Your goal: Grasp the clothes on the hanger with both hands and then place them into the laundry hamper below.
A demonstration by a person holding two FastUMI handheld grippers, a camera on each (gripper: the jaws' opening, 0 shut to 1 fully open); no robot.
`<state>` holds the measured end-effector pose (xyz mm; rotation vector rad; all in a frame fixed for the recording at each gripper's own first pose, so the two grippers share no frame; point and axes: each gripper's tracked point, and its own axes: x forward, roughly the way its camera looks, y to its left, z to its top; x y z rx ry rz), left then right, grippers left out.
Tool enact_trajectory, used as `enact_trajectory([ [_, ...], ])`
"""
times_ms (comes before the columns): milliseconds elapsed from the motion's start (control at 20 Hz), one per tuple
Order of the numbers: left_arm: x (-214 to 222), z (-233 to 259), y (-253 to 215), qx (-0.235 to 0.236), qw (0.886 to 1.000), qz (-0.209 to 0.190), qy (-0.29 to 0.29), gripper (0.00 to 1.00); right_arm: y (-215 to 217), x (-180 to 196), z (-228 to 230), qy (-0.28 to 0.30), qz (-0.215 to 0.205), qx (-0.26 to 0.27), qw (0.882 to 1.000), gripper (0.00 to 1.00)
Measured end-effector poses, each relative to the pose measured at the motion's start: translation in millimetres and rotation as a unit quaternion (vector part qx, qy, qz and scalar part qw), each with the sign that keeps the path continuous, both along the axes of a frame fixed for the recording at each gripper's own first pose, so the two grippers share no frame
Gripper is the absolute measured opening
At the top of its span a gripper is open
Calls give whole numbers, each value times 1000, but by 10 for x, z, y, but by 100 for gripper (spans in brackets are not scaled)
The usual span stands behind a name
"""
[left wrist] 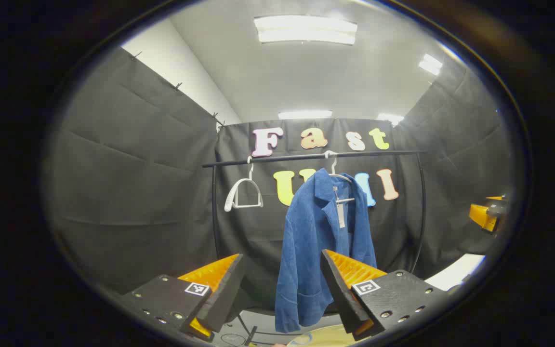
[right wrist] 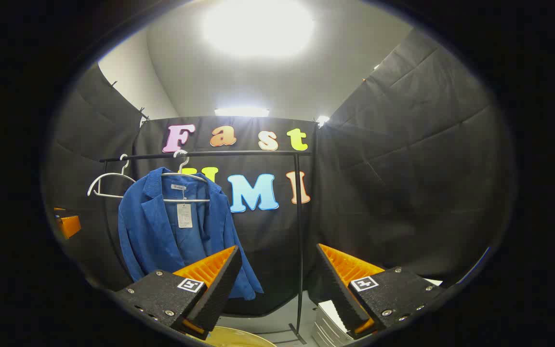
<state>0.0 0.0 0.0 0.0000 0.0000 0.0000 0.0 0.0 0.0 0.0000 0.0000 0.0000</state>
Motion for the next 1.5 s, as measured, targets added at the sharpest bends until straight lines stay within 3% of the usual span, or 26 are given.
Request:
enact_trajectory([
  [250, 16, -45, -13, 5, 1000, -5, 4, 91, -14, -18, -20, -1, -1, -6, 1000, 95],
  [300, 9, -45, 5, 6, 1000, -1, 3, 86, 6, -19, -14, -1, 4, -4, 1000, 94],
  [350, -1, -30, 11, 4, 1000, 0, 2, 91, 21, -16, -24, -1, 6, -4, 1000, 94],
  [500, 15, -9, 7, 1, 1000, 2, -1, 94, -2, 5, -16, -1, 6, -7, 1000, 94],
  [800, 135, 19, -57, -9, 1000, 13, -1, 91, -18, 115, 14, -3, 13, -8, 1000, 94],
  [850, 164, 40, -73, -9, 1000, 14, -2, 85, -18, 152, 20, -2, 15, -6, 1000, 94],
  [1100, 365, 201, -252, -13, 1000, 13, -15, 85, 48, 440, 116, -9, 36, -5, 999, 95],
  [1250, 534, 286, -392, -20, 999, 13, -23, 96, 125, 650, 219, -21, 53, -3, 998, 94],
  [1500, 917, 351, -630, -33, 999, 16, -21, 91, 285, 1044, 213, -20, 85, -1, 996, 94],
])
